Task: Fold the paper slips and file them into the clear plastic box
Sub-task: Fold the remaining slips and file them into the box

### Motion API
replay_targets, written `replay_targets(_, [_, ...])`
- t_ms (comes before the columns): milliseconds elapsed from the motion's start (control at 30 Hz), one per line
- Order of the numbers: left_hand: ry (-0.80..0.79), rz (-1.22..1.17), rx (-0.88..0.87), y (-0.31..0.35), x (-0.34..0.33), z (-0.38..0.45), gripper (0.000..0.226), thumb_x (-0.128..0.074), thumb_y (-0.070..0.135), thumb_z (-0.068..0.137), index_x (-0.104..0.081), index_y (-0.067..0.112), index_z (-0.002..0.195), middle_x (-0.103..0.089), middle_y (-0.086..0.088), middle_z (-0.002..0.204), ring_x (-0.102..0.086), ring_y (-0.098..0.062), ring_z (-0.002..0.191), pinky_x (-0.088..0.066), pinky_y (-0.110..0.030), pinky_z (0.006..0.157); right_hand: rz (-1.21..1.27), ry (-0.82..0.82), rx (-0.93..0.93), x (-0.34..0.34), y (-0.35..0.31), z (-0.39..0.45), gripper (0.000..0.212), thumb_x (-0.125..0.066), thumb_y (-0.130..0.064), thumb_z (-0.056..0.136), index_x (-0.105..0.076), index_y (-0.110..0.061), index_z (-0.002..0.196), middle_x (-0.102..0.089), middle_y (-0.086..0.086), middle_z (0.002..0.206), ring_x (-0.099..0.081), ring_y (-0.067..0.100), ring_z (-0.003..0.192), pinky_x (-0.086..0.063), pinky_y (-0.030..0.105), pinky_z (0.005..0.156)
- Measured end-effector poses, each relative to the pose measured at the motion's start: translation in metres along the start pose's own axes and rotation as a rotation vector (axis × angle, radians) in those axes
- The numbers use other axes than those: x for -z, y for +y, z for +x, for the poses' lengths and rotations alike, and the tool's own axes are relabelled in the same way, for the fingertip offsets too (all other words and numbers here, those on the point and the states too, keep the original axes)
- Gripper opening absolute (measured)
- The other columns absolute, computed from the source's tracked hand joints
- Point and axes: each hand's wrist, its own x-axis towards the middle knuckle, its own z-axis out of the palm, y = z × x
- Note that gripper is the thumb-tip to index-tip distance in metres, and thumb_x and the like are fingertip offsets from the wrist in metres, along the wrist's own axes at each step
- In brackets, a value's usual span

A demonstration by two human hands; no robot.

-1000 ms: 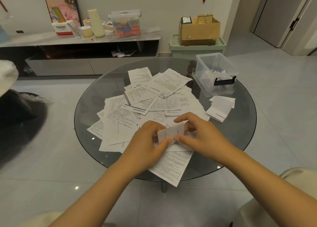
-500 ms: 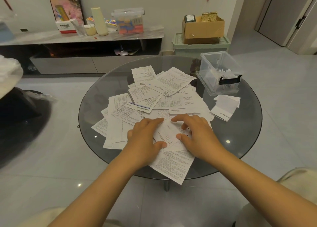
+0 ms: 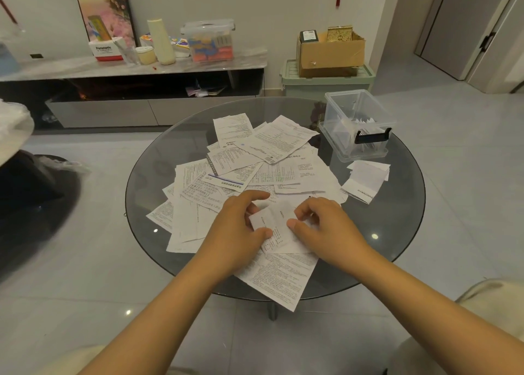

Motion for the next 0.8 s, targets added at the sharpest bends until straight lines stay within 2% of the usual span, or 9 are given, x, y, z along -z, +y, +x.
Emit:
replay_targets(100, [0.019, -0.139, 0.020, 0.006, -0.002, 0.002, 0.045, -0.069, 0.010, 0.082, -0.052, 0.038, 0.113, -0.057, 0.007, 0.098, -0.061, -0.005, 0.078, -0.050, -0.010, 0.067, 0.236, 0.008, -0.109, 0.008, -0.001, 0.001, 0.014, -0.065, -0.025, 0.085, -0.054, -0.024, 0.077, -0.059, -0.002, 0.071, -0.050, 0.009, 0.066, -0.038, 0.008, 0.054])
replay_targets(167, [0.012, -0.208, 0.018, 0.010, -0.004, 0.004, 0.034, -0.068, 0.012, 0.083, -0.057, 0.036, 0.105, -0.064, 0.005, 0.093, -0.067, -0.009, 0.080, -0.056, -0.025, 0.074, 0.317, 0.026, -0.133, 0.013, -0.001, 0.001, 0.011, -0.066, -0.024, 0.084, -0.057, -0.021, 0.079, -0.064, 0.012, 0.073, -0.053, 0.011, 0.064, -0.040, 0.011, 0.053])
replay_targets(233, [0.009, -0.266, 0.028, 0.013, -0.006, 0.005, 0.023, -0.066, 0.012, 0.084, -0.063, 0.031, 0.097, -0.069, 0.003, 0.084, -0.070, -0.011, 0.077, -0.058, -0.032, 0.072, 0.349, 0.048, -0.114, 0.016, -0.001, -0.001, 0.010, -0.067, -0.022, 0.084, -0.058, -0.021, 0.080, -0.067, 0.014, 0.078, -0.054, 0.012, 0.063, -0.043, 0.014, 0.055])
replay_targets(300, [0.006, -0.328, 0.072, 0.017, -0.009, 0.006, 0.015, -0.066, 0.011, 0.085, -0.066, 0.024, 0.092, -0.071, -0.001, 0.076, -0.071, -0.014, 0.070, -0.059, -0.034, 0.069, 0.348, 0.084, -0.077, 0.020, -0.001, -0.002, 0.010, -0.069, -0.020, 0.082, -0.060, -0.023, 0.078, -0.067, 0.010, 0.077, -0.053, 0.011, 0.063, -0.044, 0.015, 0.056])
replay_targets(400, [-0.001, -0.398, 0.121, 0.022, -0.013, 0.008, 0.008, -0.066, 0.014, 0.086, -0.068, 0.020, 0.092, -0.073, -0.006, 0.074, -0.072, -0.021, 0.067, -0.058, -0.038, 0.074, 0.309, 0.152, -0.020, 0.026, -0.001, -0.006, 0.011, -0.070, -0.019, 0.081, -0.062, -0.026, 0.077, -0.065, 0.000, 0.075, -0.050, 0.007, 0.060, -0.043, 0.016, 0.054])
replay_targets(533, [-0.045, -0.555, 0.200, 0.029, -0.017, 0.011, 0.013, -0.061, 0.011, 0.090, -0.069, 0.020, 0.094, -0.074, -0.007, 0.079, -0.072, -0.024, 0.070, -0.059, -0.035, 0.073, 0.252, 0.176, 0.048, 0.034, 0.002, -0.010, 0.018, -0.066, -0.023, 0.084, -0.066, -0.040, 0.082, -0.068, -0.012, 0.078, -0.060, 0.016, 0.070, -0.052, 0.029, 0.061])
replay_targets(633, [-0.075, -0.806, 0.297, 0.035, -0.021, 0.017, 0.016, -0.055, 0.004, 0.091, -0.068, 0.009, 0.100, -0.074, -0.011, 0.084, -0.072, -0.022, 0.074, -0.058, -0.025, 0.062, 0.168, 0.169, 0.121, 0.039, 0.004, -0.012, 0.022, -0.065, -0.022, 0.086, -0.068, -0.043, 0.093, -0.068, -0.020, 0.083, -0.061, 0.006, 0.073, -0.049, 0.017, 0.056])
replay_targets(733, [-0.103, -1.032, 0.369, 0.041, -0.023, 0.022, 0.018, -0.051, 0.001, 0.092, -0.065, 0.002, 0.102, -0.073, -0.014, 0.084, -0.072, -0.024, 0.077, -0.056, -0.022, 0.058, 0.009, 0.087, 0.237, 0.041, 0.009, -0.012, 0.025, -0.057, -0.035, 0.089, -0.068, -0.032, 0.111, -0.064, -0.022, 0.104, -0.053, -0.012, 0.091, -0.038, 0.001, 0.073])
replay_targets(800, [-0.128, -1.120, 0.374, 0.042, -0.024, 0.023, 0.017, -0.055, 0.004, 0.090, -0.063, 0.000, 0.104, -0.073, -0.014, 0.082, -0.071, -0.026, 0.076, -0.057, -0.024, 0.060, -0.069, 0.016, 0.245, 0.041, 0.014, -0.012, 0.037, -0.055, -0.042, 0.087, -0.063, -0.028, 0.120, -0.062, -0.016, 0.118, -0.048, -0.011, 0.100, -0.033, -0.002, 0.079])
